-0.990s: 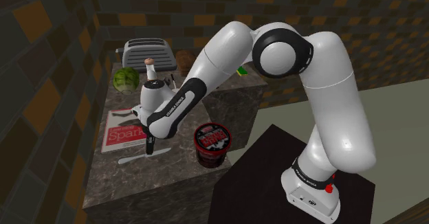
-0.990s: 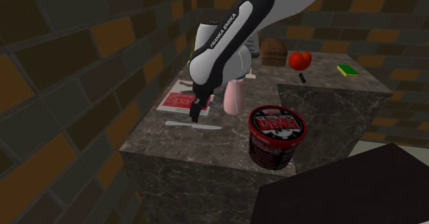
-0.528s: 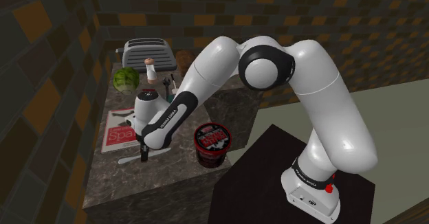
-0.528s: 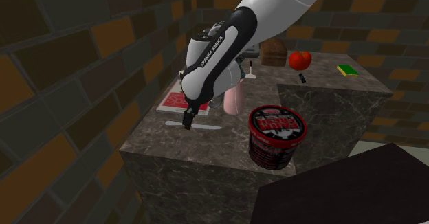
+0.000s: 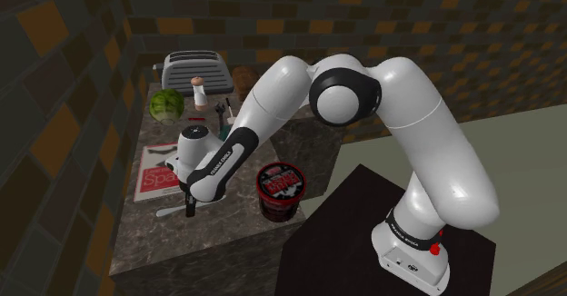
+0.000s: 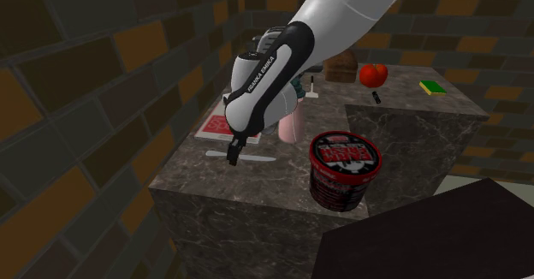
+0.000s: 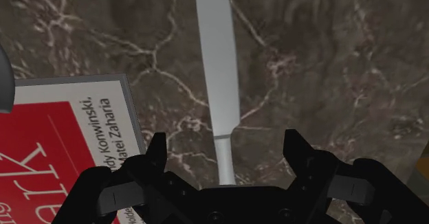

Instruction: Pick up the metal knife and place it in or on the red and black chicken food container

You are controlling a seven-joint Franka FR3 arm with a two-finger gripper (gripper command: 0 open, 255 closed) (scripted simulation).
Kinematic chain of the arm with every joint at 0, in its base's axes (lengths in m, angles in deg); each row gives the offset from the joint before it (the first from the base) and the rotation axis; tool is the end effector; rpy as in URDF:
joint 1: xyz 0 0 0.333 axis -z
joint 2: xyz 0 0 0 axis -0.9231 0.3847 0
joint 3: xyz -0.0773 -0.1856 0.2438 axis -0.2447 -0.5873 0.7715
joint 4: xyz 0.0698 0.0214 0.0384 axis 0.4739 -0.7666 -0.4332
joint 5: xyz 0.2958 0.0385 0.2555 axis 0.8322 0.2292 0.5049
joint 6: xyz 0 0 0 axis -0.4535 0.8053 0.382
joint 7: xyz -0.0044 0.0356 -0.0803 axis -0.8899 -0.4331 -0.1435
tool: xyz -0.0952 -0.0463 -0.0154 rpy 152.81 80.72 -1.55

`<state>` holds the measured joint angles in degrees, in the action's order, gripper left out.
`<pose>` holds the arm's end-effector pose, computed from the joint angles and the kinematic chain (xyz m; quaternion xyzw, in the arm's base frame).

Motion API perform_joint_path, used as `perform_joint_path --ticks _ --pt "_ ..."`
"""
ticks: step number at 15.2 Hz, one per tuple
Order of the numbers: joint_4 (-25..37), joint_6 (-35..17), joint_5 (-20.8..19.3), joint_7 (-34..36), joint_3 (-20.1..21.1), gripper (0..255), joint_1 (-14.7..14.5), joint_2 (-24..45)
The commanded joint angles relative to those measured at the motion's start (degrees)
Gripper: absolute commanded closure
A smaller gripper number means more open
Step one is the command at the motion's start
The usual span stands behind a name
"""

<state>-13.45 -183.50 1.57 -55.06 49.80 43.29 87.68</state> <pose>0.5752 0.3394 0.1117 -0.8686 -0.4850 -0.0950 0.0362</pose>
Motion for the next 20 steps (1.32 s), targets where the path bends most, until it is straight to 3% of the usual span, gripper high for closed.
perform_joint_path --ticks 1,2,3,11,20 --pt "0.03 -0.01 0.0 0.0 0.0 0 0.0 0.03" --pt "0.01 -0.01 0.0 0.0 0.0 0 0.0 0.02" --pt "0.01 -0.01 0.0 0.0 0.0 255 0.0 0.02" --pt "0.22 -0.31 -0.01 -0.16 0.0 255 0.12 0.53" --pt "-2.17 3.18 0.32 0.06 0.54 255 0.47 -5.35"
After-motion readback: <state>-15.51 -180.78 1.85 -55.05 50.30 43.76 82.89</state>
